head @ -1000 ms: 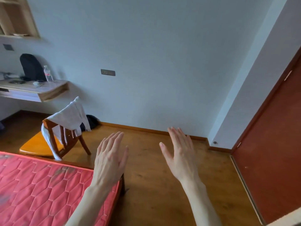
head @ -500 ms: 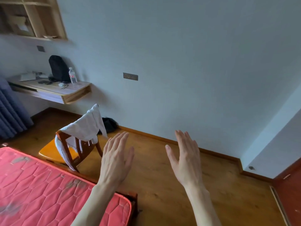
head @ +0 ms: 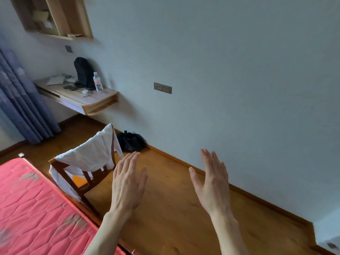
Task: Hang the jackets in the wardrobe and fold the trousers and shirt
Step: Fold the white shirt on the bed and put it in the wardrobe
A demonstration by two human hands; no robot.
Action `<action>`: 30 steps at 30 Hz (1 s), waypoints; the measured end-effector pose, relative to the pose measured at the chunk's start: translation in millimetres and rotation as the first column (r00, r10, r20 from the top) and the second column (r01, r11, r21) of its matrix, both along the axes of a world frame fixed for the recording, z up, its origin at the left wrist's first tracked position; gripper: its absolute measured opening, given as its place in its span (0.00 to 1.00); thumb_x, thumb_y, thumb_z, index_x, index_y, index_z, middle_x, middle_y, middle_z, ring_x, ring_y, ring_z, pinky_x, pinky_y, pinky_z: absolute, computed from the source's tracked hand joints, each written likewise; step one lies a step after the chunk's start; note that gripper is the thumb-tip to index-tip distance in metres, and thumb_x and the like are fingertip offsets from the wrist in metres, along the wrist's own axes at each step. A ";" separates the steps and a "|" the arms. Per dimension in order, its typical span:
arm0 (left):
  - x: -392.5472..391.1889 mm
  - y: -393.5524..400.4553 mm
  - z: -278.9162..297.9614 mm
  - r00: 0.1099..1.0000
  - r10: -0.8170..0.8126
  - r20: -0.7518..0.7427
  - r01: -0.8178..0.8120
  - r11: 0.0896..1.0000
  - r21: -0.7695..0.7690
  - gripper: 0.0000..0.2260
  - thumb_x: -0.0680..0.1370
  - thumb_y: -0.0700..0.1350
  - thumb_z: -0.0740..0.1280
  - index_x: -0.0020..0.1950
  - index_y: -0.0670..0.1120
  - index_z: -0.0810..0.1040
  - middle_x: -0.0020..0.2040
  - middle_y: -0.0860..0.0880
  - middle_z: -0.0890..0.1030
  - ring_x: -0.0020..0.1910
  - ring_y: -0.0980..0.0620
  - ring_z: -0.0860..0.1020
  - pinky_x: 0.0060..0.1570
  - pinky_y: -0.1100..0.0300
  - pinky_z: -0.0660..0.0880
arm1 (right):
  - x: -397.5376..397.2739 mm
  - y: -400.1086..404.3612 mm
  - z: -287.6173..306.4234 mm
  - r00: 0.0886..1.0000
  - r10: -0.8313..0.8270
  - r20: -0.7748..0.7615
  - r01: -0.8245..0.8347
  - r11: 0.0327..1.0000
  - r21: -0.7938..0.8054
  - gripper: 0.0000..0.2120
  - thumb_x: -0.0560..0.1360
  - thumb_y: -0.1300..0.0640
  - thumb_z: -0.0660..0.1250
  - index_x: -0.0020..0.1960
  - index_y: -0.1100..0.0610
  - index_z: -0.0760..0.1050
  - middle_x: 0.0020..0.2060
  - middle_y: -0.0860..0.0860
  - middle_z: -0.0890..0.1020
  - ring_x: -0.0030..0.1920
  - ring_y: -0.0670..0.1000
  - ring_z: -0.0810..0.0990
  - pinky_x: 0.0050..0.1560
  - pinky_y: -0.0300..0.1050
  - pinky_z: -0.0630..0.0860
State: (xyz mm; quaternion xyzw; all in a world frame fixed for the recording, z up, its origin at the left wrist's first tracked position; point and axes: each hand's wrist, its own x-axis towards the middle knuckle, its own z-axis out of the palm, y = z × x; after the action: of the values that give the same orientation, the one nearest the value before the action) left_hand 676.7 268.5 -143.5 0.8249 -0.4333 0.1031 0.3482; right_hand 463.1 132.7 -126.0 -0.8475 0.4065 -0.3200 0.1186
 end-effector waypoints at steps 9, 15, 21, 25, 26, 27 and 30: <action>38.0 -52.6 -21.4 0.949 0.305 -0.084 -0.306 0.952 0.007 0.23 0.83 0.54 0.62 0.76 0.48 0.71 0.75 0.47 0.74 0.76 0.46 0.69 0.75 0.42 0.69 | 82.5 -116.3 -6.3 0.959 0.283 -0.017 -0.282 0.959 0.038 0.33 0.82 0.42 0.64 0.83 0.52 0.60 0.81 0.49 0.65 0.82 0.51 0.58 0.81 0.54 0.55; 69.5 -48.1 -32.2 0.880 0.461 -0.117 -0.460 0.887 0.037 0.25 0.82 0.56 0.60 0.77 0.47 0.70 0.75 0.47 0.75 0.76 0.45 0.70 0.74 0.42 0.69 | 171.1 -125.4 -20.1 0.871 0.490 -0.032 -0.487 0.871 0.066 0.33 0.82 0.38 0.60 0.83 0.48 0.59 0.82 0.47 0.62 0.83 0.48 0.56 0.82 0.48 0.51; 116.7 -56.1 -58.3 0.794 0.587 -0.159 -0.590 0.807 0.034 0.24 0.82 0.55 0.61 0.76 0.47 0.71 0.73 0.45 0.76 0.74 0.45 0.71 0.72 0.44 0.70 | 245.3 -131.8 -46.7 0.790 0.611 -0.054 -0.606 0.791 0.088 0.33 0.81 0.38 0.66 0.82 0.48 0.63 0.81 0.47 0.66 0.82 0.50 0.61 0.78 0.59 0.66; 155.0 -69.4 -86.1 0.738 0.629 -0.245 -0.640 0.767 0.041 0.22 0.84 0.52 0.62 0.76 0.46 0.72 0.72 0.45 0.78 0.73 0.44 0.73 0.72 0.43 0.72 | 301.1 -145.1 -63.6 0.750 0.653 -0.105 -0.642 0.757 0.121 0.32 0.82 0.39 0.64 0.82 0.48 0.62 0.81 0.47 0.65 0.82 0.50 0.60 0.80 0.57 0.65; 162.5 -71.5 -94.6 0.722 0.636 -0.271 -0.650 0.758 0.048 0.21 0.84 0.50 0.64 0.76 0.46 0.72 0.71 0.46 0.78 0.72 0.45 0.74 0.71 0.44 0.72 | 315.4 -147.7 -67.4 0.735 0.666 -0.124 -0.652 0.745 0.140 0.32 0.82 0.39 0.64 0.83 0.47 0.62 0.81 0.46 0.64 0.82 0.49 0.59 0.80 0.57 0.64; 169.5 -72.9 -103.2 0.708 0.643 -0.291 -0.658 0.751 0.058 0.21 0.84 0.49 0.66 0.76 0.46 0.73 0.71 0.46 0.78 0.72 0.45 0.74 0.72 0.46 0.72 | 330.1 -149.6 -71.6 0.717 0.682 -0.144 -0.663 0.731 0.161 0.32 0.82 0.38 0.63 0.83 0.47 0.61 0.82 0.46 0.63 0.83 0.48 0.57 0.81 0.56 0.62; 194.5 -73.4 -126.2 0.682 0.668 -0.298 -0.673 0.732 0.101 0.21 0.82 0.47 0.68 0.75 0.46 0.74 0.69 0.47 0.80 0.70 0.47 0.75 0.71 0.49 0.72 | 373.3 -152.2 -87.3 0.679 0.716 -0.163 -0.687 0.698 0.201 0.31 0.83 0.40 0.64 0.82 0.47 0.61 0.82 0.46 0.64 0.83 0.47 0.56 0.82 0.55 0.61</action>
State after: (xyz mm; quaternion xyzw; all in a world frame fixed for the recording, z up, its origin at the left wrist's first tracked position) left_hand 871.2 195.2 -269.7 0.9283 -0.0393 0.0941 0.3575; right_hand 836.4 -19.5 -213.4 -0.9603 0.0797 -0.1246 0.2364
